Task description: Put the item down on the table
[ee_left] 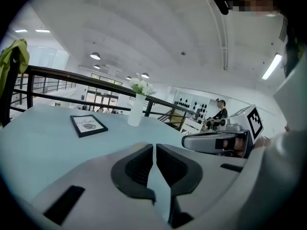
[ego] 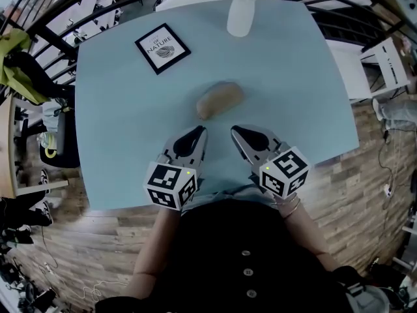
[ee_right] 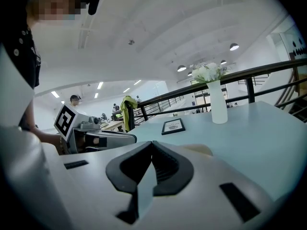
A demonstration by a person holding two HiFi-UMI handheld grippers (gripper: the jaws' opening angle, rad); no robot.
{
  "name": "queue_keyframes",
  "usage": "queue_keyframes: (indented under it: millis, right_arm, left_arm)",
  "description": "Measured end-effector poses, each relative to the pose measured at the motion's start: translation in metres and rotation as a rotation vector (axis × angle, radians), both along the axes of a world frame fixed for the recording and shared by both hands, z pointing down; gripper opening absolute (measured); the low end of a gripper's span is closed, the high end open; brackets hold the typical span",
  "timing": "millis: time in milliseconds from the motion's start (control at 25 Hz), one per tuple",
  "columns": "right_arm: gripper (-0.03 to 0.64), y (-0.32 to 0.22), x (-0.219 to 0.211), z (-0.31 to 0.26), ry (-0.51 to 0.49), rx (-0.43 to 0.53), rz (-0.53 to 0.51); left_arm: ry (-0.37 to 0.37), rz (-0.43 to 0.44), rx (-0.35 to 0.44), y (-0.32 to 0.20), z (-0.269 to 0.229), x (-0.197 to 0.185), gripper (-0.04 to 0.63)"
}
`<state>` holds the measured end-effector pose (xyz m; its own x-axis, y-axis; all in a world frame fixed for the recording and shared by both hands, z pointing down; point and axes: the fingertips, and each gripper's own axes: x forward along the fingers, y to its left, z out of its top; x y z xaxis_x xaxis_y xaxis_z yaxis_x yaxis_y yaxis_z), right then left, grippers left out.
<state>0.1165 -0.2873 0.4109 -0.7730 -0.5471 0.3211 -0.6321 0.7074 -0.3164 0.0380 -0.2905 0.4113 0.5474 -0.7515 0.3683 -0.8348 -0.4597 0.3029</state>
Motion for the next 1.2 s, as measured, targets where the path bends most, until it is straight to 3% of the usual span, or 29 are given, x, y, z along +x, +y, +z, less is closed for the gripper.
queue_keyframes:
  millis: [160,480,1200]
  right_arm:
    - [0.005,0.001,-0.005,0.002,0.01,-0.01,-0.007]
    - [0.005,0.002,-0.008,0.005,0.027,-0.016,-0.009]
    - [0.005,0.005,-0.005,0.016,0.051,-0.043,-0.006]
  left_arm:
    - [-0.047,0.024,-0.028,0.004,0.008,0.003,0.023]
    - [-0.059,0.05,-0.082,0.01,0.019,0.012,0.017]
    - [-0.079,0.065,-0.111,0.012,0.025,0.016,0.017]
